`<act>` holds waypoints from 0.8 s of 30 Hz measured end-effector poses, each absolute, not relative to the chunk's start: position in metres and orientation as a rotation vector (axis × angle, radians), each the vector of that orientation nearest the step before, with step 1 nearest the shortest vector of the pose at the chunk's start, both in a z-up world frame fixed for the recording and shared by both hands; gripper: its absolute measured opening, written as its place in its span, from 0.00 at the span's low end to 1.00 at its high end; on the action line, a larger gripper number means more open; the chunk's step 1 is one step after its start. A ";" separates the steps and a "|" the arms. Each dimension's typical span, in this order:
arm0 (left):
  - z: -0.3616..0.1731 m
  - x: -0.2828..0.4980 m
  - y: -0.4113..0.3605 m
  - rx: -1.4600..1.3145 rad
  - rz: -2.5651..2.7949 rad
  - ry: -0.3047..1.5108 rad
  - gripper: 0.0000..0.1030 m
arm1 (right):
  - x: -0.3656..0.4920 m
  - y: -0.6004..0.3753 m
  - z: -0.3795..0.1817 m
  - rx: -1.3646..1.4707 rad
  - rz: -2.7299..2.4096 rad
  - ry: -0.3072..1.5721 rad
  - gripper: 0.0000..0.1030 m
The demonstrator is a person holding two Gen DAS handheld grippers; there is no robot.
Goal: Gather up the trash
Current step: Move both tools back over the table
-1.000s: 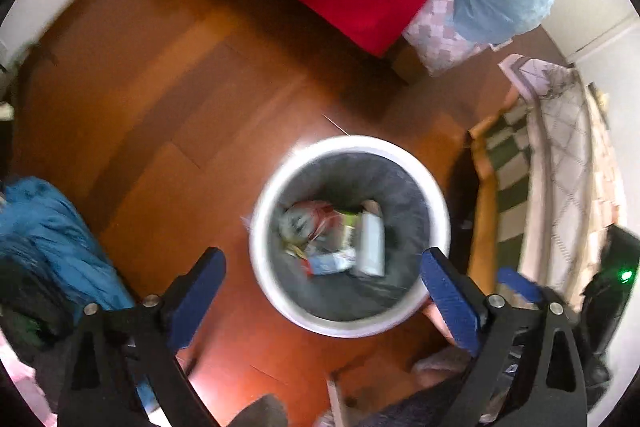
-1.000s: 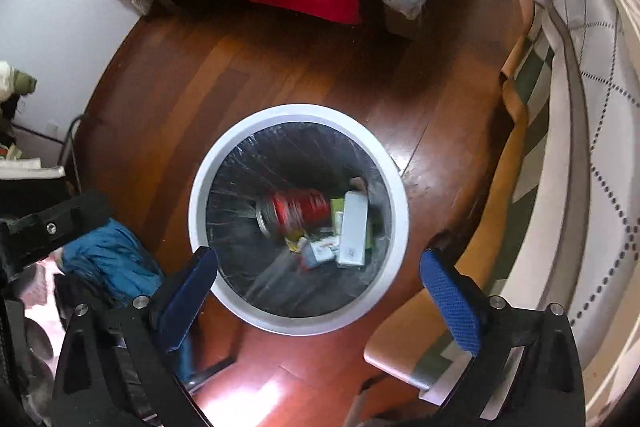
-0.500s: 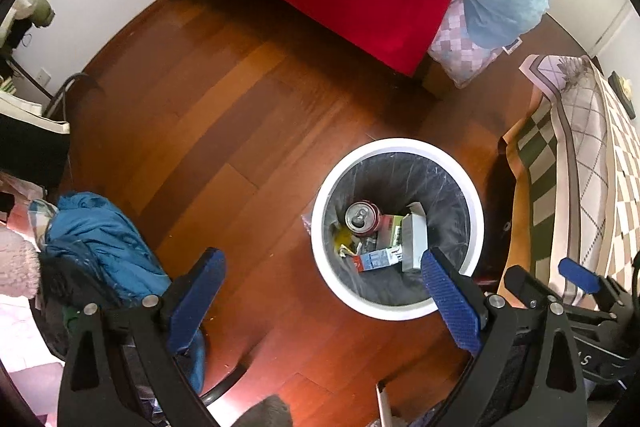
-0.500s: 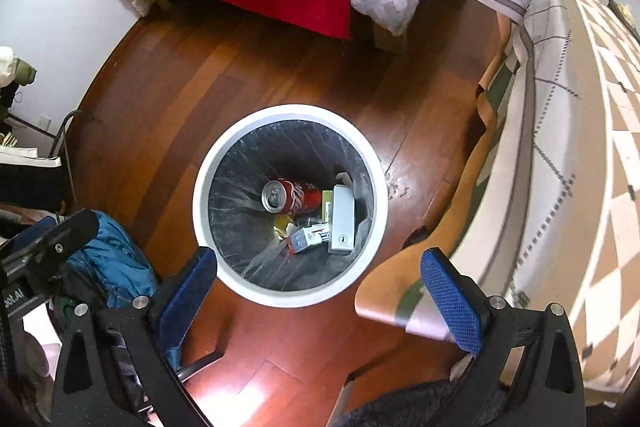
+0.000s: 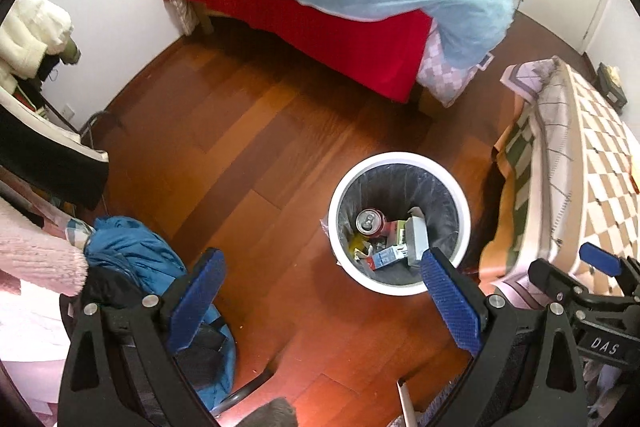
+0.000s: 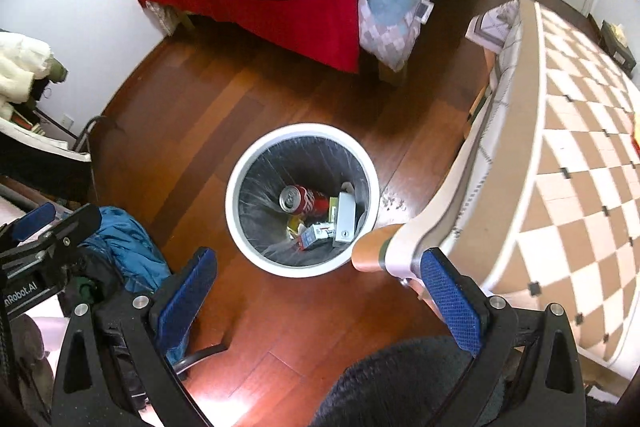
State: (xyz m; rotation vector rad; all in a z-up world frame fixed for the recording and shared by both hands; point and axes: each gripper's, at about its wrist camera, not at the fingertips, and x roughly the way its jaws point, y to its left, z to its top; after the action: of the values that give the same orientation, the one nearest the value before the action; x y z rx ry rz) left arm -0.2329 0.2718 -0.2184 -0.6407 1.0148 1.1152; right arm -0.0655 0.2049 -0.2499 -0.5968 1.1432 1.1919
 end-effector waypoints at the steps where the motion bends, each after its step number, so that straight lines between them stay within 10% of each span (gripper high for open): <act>1: -0.211 -0.233 0.266 -0.633 1.110 1.004 0.97 | -0.066 0.200 -0.242 -0.588 1.202 1.130 1.00; 24: -0.142 -0.116 0.198 -0.454 1.063 0.903 0.97 | 0.052 0.084 -0.152 -0.228 1.145 1.119 1.00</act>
State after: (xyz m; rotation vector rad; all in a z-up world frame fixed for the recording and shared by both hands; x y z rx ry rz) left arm -0.1164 0.1979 -0.1420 -0.4541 0.9031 1.0632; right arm 0.0517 0.0844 -0.1519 -0.2282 1.1194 1.1449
